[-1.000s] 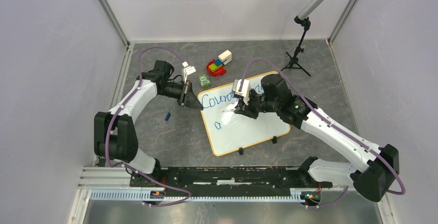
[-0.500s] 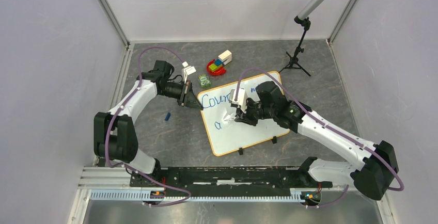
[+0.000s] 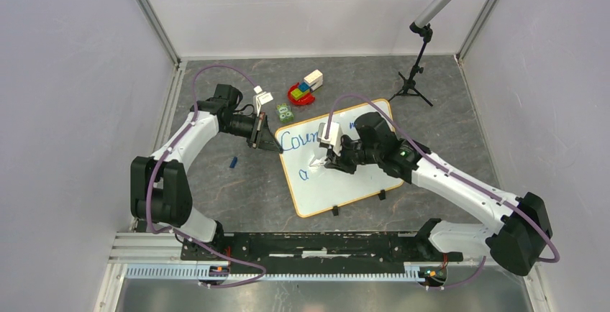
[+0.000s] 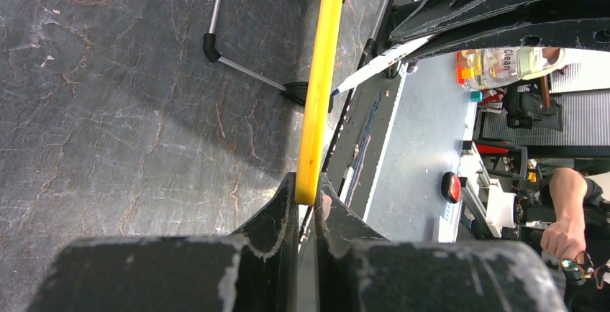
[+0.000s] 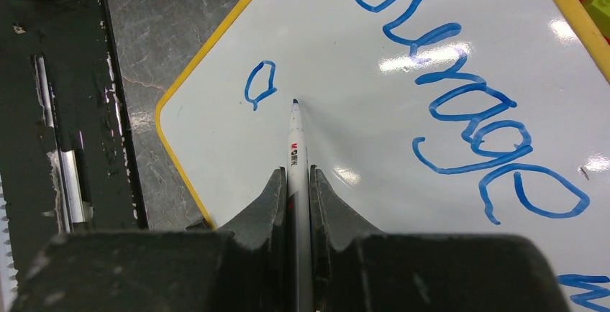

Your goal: Write a sentence on the whiteboard

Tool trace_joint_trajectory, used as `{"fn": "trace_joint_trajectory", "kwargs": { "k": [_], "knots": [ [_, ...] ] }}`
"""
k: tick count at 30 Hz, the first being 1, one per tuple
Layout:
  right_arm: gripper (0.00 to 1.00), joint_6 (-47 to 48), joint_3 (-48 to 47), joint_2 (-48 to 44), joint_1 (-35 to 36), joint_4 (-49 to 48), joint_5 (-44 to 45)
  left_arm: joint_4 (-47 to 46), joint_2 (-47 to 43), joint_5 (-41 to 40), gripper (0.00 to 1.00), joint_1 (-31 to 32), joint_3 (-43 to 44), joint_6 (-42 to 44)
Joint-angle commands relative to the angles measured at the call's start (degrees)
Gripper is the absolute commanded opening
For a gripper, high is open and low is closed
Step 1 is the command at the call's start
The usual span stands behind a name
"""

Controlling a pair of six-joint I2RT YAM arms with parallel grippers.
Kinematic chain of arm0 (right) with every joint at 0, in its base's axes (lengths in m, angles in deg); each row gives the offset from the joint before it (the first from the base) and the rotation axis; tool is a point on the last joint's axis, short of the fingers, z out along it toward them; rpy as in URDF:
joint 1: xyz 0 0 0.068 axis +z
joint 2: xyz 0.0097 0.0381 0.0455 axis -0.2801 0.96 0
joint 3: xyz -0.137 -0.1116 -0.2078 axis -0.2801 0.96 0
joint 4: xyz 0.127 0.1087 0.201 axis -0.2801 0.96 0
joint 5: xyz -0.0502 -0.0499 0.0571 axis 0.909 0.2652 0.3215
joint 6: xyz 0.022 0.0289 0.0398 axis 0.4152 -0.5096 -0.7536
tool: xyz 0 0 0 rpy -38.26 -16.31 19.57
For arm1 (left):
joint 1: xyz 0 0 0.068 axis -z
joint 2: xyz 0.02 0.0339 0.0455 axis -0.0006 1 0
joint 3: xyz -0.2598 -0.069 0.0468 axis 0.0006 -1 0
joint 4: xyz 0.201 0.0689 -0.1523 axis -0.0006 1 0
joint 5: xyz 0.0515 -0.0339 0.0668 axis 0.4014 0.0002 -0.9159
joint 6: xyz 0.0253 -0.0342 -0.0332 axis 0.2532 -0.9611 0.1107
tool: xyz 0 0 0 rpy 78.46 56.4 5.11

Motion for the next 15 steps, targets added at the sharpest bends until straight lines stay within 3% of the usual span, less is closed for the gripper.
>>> {"fn": "trace_joint_trajectory", "kwargs": {
  "k": [1,15],
  "knots": [
    [0.00,-0.7,-2.9,0.7,0.3,-2.7,-0.3,-2.8,-1.6,-0.5,0.02,0.1,0.2,-0.1],
    [0.00,0.4,1.1,0.7,0.3,-2.9,0.7,-2.8,-1.2,-0.8,0.02,0.1,0.2,0.2]
  ]
}}
